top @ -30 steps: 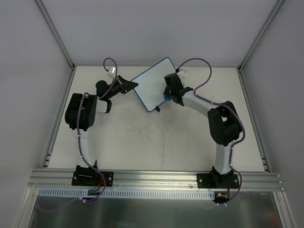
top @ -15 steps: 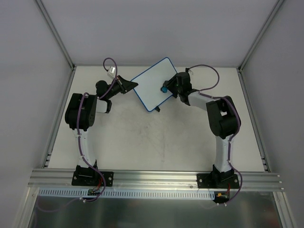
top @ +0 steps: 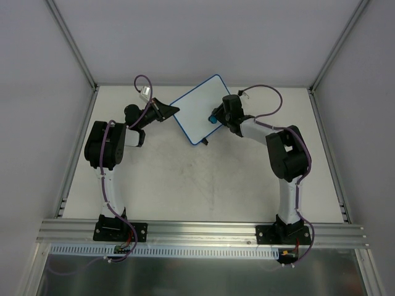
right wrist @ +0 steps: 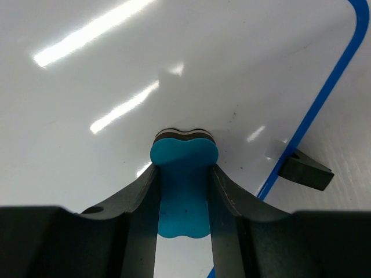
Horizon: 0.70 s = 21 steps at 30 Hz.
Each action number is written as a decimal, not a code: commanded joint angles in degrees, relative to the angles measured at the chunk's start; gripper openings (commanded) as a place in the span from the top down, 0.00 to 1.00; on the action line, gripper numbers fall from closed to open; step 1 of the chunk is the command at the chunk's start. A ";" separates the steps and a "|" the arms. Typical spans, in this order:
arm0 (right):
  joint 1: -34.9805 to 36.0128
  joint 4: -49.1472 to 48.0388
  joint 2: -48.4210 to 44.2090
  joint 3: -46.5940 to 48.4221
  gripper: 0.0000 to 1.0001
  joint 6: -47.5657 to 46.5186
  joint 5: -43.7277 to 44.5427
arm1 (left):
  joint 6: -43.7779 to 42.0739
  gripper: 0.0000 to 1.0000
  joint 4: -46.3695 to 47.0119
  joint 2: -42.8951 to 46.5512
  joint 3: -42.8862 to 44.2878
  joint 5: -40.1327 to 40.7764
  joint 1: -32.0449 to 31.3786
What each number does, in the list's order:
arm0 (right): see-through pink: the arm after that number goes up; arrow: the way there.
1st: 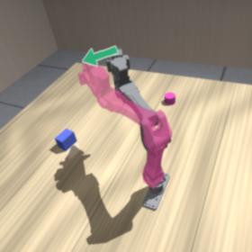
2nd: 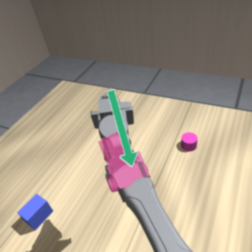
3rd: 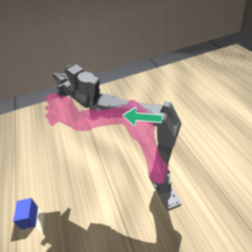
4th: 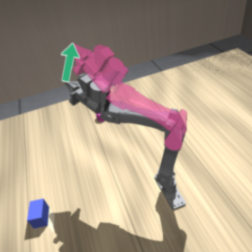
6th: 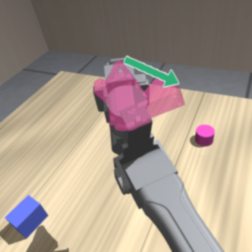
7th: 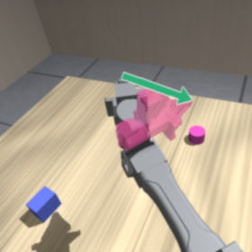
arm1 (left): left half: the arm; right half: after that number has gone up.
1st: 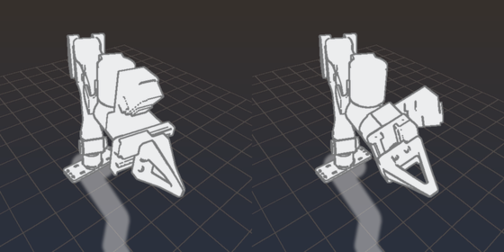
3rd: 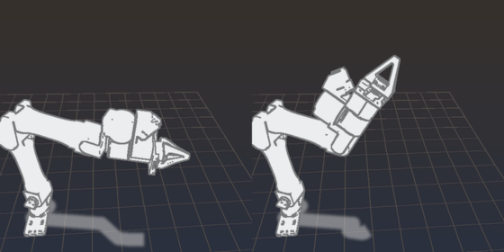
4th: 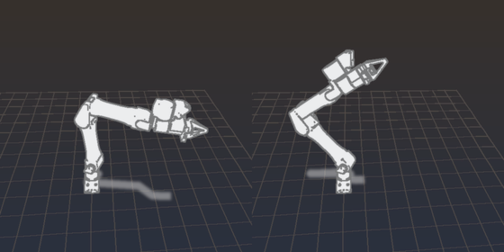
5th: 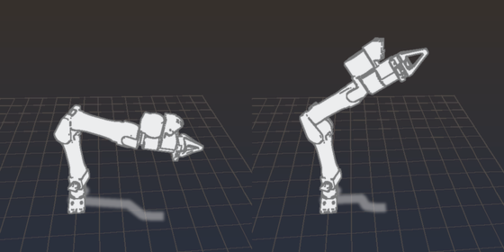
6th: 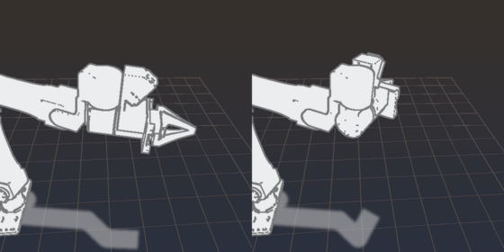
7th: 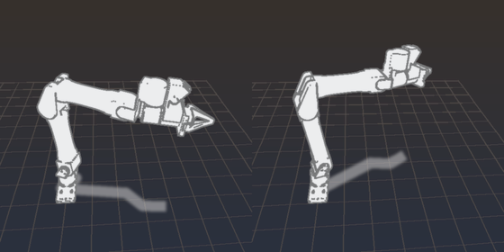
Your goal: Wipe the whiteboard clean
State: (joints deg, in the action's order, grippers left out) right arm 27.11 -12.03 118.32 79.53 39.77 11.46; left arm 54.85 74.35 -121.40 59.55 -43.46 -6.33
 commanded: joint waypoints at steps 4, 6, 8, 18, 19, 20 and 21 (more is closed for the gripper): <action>-1.36 9.66 0.85 -0.08 1.00 2.24 0.84 | 0.43 1.00 21.98 1.08 0.22 -5.67 -1.32; -1.89 9.57 1.12 0.19 1.00 2.42 0.40 | 0.43 1.00 21.98 1.17 0.13 -5.67 -1.32; -2.33 8.87 1.30 0.37 1.00 2.33 0.40 | 0.43 1.00 21.98 1.08 0.13 -5.67 -1.23; -3.91 8.17 1.74 3.00 1.00 0.23 5.49 | 0.26 1.00 21.98 1.35 -0.22 -5.93 -1.32; -4.00 8.25 1.91 3.52 1.00 -0.47 6.02 | 0.26 1.00 21.98 1.43 -0.22 -6.02 -1.32; -4.17 8.25 2.00 4.57 1.00 -0.74 6.72 | 0.26 1.00 21.98 1.43 -0.22 -6.02 -1.32; -4.35 8.25 2.52 5.28 1.00 -0.92 7.51 | 0.26 1.00 21.98 1.43 -0.22 -6.02 -1.23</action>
State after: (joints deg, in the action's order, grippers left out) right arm 23.75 -4.97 119.15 81.45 40.34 13.91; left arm 54.83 74.35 -121.40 59.55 -43.48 -6.33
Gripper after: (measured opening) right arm 0.369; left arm 0.043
